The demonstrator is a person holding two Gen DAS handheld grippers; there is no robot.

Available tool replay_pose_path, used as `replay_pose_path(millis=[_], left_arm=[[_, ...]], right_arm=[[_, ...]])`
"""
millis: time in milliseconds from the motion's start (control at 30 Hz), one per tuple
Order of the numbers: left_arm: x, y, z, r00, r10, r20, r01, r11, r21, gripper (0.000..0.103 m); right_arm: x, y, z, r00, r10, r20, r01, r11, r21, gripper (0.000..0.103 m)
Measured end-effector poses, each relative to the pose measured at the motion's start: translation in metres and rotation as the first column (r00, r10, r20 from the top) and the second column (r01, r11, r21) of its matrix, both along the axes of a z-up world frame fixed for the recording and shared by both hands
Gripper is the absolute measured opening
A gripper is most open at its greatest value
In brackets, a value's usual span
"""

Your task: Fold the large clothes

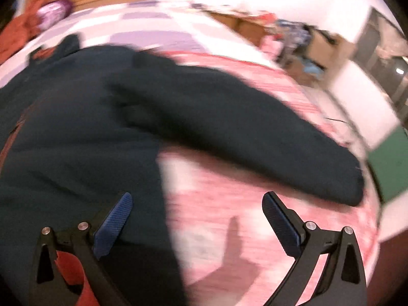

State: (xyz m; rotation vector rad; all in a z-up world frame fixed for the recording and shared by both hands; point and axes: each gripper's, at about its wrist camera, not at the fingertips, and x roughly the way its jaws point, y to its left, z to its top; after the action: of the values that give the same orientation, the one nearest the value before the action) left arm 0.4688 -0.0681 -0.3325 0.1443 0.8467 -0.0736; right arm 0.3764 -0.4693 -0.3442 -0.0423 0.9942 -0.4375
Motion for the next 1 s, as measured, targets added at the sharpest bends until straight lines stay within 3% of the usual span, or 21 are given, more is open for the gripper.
replay_pose_path(millis=[100, 167, 267, 333, 467, 500, 567, 633, 700, 767, 833, 900, 1000], left_arm=[[0.018, -0.029, -0.023, 0.999, -0.012, -0.04, 0.016, 0.993, 0.118, 0.103], [0.012, -0.019, -0.026, 1.0, 0.01, -0.011, -0.009, 0.998, 0.06, 0.103], [0.011, -0.011, -0.027, 1.0, 0.03, -0.004, -0.029, 0.999, 0.021, 0.103], [0.011, -0.013, -0.028, 1.0, 0.03, -0.004, -0.03, 0.999, 0.031, 0.103], [0.013, -0.016, -0.028, 0.999, 0.031, 0.008, -0.032, 0.998, 0.047, 0.103], [0.014, -0.016, -0.028, 0.999, 0.032, 0.012, -0.032, 0.998, 0.051, 0.103], [0.013, -0.018, -0.029, 0.999, 0.032, 0.017, -0.032, 0.998, 0.061, 0.103], [0.012, -0.018, -0.029, 0.999, 0.032, 0.022, -0.033, 0.997, 0.066, 0.103], [0.012, -0.019, -0.03, 0.999, 0.033, 0.025, -0.035, 0.997, 0.069, 0.103], [0.012, -0.019, -0.03, 0.999, 0.033, 0.028, -0.035, 0.997, 0.073, 0.103], [0.012, -0.02, -0.031, 0.999, 0.034, 0.031, -0.036, 0.996, 0.078, 0.103], [0.011, -0.02, -0.031, 0.999, 0.034, 0.033, -0.037, 0.996, 0.08, 0.103], [0.01, -0.02, -0.031, 0.999, 0.034, 0.035, -0.036, 0.996, 0.084, 0.103]], right_arm=[[-0.025, -0.056, 0.026, 0.99, -0.135, 0.03, 0.134, 0.991, 0.028, 0.102], [-0.041, -0.107, 0.038, 0.964, -0.264, 0.034, 0.26, 0.961, 0.094, 0.102], [-0.079, -0.171, 0.04, 0.879, -0.478, 0.012, 0.465, 0.86, 0.21, 0.102], [-0.109, -0.202, 0.032, 0.8, -0.6, -0.012, 0.577, 0.763, 0.29, 0.102], [-0.134, -0.24, 0.009, 0.667, -0.744, -0.037, 0.683, 0.59, 0.431, 0.102], [-0.136, -0.242, 0.004, 0.649, -0.76, -0.034, 0.685, 0.564, 0.462, 0.102], [-0.136, -0.258, -0.01, 0.61, -0.791, -0.044, 0.655, 0.472, 0.59, 0.102], [-0.123, -0.262, -0.02, 0.605, -0.795, -0.049, 0.62, 0.431, 0.656, 0.102], [-0.105, -0.267, -0.027, 0.615, -0.786, -0.059, 0.614, 0.43, 0.662, 0.102], [-0.093, -0.275, -0.031, 0.59, -0.807, -0.044, 0.63, 0.425, 0.649, 0.096], [-0.087, -0.284, -0.03, 0.571, -0.821, -0.025, 0.626, 0.416, 0.659, 0.066], [-0.083, -0.291, -0.024, 0.578, -0.816, -0.007, 0.618, 0.433, 0.657, 0.023], [-0.065, -0.294, 0.003, 0.638, -0.765, 0.084, 0.585, 0.553, 0.593, 0.011]])
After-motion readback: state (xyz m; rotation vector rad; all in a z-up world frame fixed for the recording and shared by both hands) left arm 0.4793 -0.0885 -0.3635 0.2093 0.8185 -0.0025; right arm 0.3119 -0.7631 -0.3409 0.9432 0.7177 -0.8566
